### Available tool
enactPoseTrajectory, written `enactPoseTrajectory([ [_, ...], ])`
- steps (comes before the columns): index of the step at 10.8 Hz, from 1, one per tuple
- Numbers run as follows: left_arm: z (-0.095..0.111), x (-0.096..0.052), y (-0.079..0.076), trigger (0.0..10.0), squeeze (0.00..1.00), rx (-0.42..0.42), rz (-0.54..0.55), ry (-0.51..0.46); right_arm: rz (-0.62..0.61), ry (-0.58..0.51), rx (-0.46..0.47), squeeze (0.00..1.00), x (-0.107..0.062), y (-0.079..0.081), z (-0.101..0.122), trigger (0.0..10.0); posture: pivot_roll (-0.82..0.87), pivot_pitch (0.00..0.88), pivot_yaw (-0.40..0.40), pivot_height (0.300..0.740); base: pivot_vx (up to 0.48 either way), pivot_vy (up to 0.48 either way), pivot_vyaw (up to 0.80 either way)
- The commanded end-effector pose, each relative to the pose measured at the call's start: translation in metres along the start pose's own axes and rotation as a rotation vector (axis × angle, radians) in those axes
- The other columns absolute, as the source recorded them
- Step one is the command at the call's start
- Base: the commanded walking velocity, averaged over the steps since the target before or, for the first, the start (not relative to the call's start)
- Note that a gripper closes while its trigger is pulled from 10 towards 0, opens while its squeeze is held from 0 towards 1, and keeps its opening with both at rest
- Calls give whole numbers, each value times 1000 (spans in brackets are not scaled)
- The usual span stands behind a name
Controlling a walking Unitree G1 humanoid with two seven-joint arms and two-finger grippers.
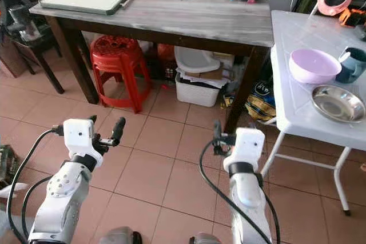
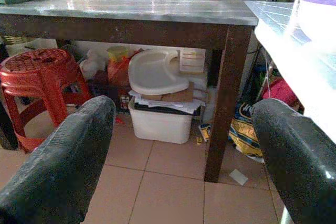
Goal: Setting the table
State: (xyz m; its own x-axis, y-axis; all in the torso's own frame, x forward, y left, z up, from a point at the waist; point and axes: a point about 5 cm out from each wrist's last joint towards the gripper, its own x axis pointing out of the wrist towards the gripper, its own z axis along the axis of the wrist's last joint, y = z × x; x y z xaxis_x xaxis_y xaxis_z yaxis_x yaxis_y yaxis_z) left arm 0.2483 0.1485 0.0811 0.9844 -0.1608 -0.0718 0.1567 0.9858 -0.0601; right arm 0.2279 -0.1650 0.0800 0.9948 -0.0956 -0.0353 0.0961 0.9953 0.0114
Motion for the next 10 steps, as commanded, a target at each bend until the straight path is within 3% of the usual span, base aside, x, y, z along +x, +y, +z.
enactPoseTrajectory([
  [1,1,0,2,10000,0,14,4,3,-40,-16,-8,0,-6,-9,7,10000,2,0,21,740,0,0,0],
  [3,4,-1,3,10000,0,13,13,-2,-59,19,-29,0,-25,-21,2,10000,-7,0,22,740,0,0,0],
  [4,3,-1,0,10000,0,9,-18,4,-70,19,-34,0,-24,-24,3,10000,-13,0,26,740,0,0,0],
  [6,9,4,-2,10000,0,4,-43,-15,-71,23,-27,0,-20,-19,4,10000,-20,0,32,740,0,0,-722],
  [8,9,6,-11,10000,0,8,-109,-8,-71,23,-16,0,-18,-16,4,10000,-29,0,42,740,0,-360,-800],
  [10,9,3,-12,10000,0,16,-112,2,-59,23,-9,0,-16,-14,5,10000,-34,0,45,740,0,-369,-231],
])
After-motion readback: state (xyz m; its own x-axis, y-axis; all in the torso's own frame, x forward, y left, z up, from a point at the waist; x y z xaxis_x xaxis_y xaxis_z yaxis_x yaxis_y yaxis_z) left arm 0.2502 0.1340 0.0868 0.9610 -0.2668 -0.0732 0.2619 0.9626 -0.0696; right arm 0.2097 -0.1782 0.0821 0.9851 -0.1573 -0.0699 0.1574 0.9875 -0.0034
